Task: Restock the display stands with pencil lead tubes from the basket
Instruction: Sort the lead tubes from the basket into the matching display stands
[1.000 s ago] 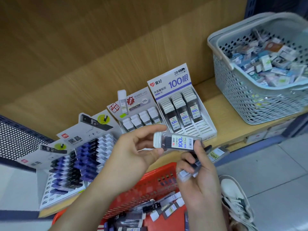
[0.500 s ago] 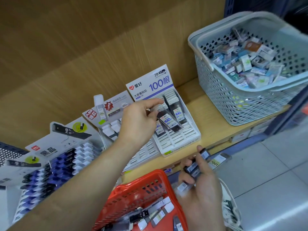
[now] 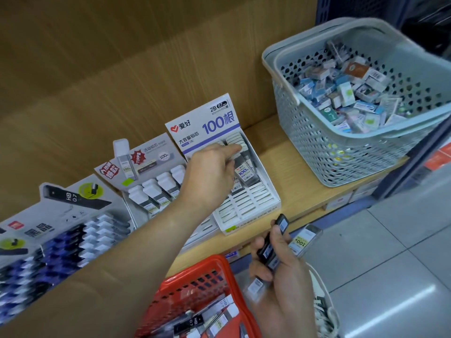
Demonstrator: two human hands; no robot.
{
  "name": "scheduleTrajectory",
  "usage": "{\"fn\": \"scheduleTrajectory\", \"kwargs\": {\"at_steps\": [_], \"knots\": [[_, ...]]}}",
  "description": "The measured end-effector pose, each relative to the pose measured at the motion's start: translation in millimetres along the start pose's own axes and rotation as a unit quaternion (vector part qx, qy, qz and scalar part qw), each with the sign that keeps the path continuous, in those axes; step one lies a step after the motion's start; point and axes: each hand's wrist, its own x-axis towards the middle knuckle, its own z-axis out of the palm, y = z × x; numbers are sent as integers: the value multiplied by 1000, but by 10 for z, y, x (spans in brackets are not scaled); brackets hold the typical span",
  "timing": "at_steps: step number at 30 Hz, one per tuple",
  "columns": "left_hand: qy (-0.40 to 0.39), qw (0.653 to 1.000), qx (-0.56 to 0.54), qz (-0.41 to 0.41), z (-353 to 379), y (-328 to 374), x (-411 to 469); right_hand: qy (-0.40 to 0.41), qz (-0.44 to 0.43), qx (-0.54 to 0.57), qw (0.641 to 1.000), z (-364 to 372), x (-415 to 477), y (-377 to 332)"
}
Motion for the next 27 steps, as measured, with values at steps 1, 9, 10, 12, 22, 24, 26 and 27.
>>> {"fn": "scheduleTrajectory", "kwargs": {"at_steps": [1,9,10,12,22,24,26,27], "knots": [[-5,1000,0,1,-7,-4,1,-1,0,0,1000,1,-1,2],[-26,998,6,48,12,-5,35,-10,7,18,1000,11,-20,37],[-32,998,8,54,11,6,48,-10,7,14,1000,10,-23,41],[-53,997,9,50,11,44,82,-13,6,9,1000,17,-29,40],[-85,996,-17,38,12,104,225,-33,4,-9,999,-4,-3,47],[-97,993,-17,60,7,112,219,-31,8,-9,999,-10,7,38],[-117,991,-29,63,5,118,224,-28,13,-9,999,-22,17,38],[-124,990,-37,58,2,117,231,-28,16,-9,999,-27,20,41]]}}
